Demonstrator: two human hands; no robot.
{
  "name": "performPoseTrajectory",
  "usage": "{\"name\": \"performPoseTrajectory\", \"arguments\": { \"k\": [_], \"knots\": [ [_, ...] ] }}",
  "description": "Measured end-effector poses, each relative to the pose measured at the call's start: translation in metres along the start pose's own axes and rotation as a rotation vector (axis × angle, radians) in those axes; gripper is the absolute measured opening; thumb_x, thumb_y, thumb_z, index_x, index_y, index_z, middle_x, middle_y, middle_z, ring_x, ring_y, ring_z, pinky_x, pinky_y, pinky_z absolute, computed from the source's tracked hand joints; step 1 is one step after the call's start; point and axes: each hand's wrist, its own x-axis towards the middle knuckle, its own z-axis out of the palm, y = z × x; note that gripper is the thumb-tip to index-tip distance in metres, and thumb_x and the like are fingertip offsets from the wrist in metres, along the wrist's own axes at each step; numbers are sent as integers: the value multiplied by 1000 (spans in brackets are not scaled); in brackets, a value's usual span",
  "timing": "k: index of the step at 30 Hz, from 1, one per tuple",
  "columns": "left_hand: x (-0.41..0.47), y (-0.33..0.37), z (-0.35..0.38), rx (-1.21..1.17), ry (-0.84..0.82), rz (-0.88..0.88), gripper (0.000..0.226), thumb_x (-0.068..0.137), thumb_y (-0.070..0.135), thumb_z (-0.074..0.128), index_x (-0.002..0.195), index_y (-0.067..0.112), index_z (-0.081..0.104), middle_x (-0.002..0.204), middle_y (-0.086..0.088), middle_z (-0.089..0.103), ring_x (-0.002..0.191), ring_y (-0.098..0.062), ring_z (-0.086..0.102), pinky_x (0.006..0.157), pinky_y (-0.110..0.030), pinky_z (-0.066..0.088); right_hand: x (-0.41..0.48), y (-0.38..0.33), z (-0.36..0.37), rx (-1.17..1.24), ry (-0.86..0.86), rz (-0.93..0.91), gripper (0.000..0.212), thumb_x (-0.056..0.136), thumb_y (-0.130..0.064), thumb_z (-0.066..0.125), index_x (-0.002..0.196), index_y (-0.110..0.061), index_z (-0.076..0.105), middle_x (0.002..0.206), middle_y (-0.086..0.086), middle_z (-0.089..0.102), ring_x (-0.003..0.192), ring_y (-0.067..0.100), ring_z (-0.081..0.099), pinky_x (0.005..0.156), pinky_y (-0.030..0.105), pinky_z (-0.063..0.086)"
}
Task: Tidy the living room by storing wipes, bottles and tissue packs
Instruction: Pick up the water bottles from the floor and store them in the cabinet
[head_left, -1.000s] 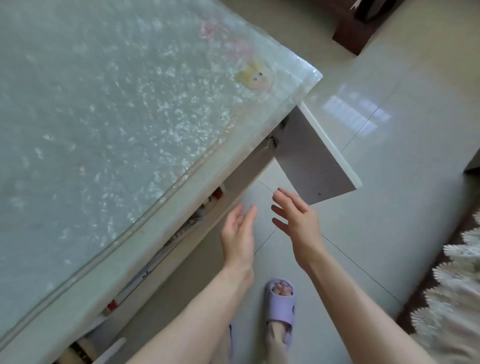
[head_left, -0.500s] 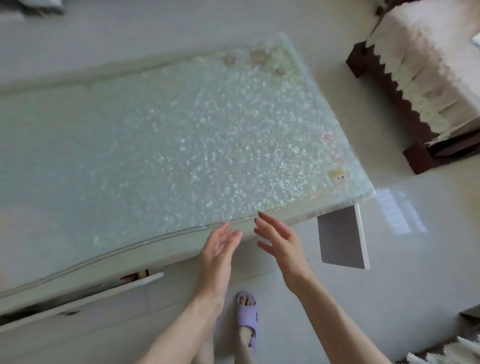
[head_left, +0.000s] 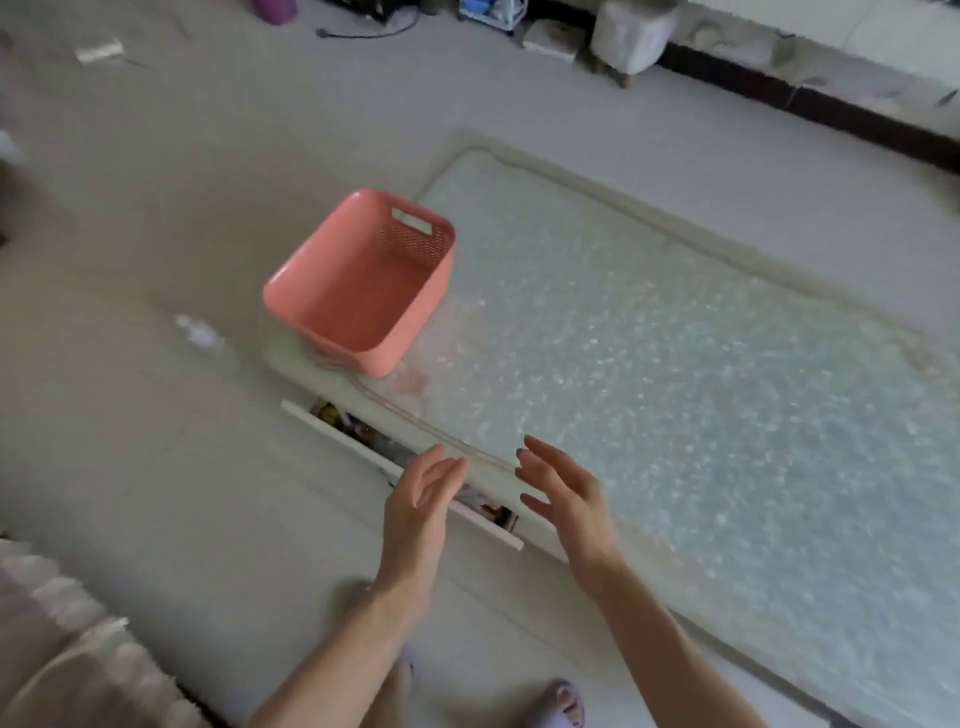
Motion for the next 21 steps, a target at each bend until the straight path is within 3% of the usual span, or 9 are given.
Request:
{"name": "performPoseTrajectory", "arguments": {
  "k": [5,9,16,21],
  "knots": [
    [45,41,-126,-52,94,-28,39,71,47,71,107,35,63,97,28,70,96,12,62,85,-19,46,36,-10,146,-78,-105,40,32,90,-29,63,122,-25,64,122,-5,66,111,11,63,93,31,52],
    [75,64,-217,-108,194,-45,24,82,33,73,104,33,63,100,19,70,92,12,63,77,-10,47,62,-13,250,-127,-178,75,26,90,-25,64,116,-26,65,118,-1,69,110,14,64,92,33,52],
    [127,95,-324,-208,363,-68,24,88,21,67,111,25,63,111,5,67,97,5,62,91,-23,44,114,-23,381,-175,-276,104,32,90,-19,62,121,-12,64,109,5,67,92,9,66,76,24,53],
    [184,123,-381,-243,413,-41,25,86,20,68,111,22,63,108,5,67,85,12,64,77,-14,47,166,-33,460,-217,-346,114,35,89,-23,64,123,-17,63,117,3,68,100,13,67,78,26,51]
  ]
}}
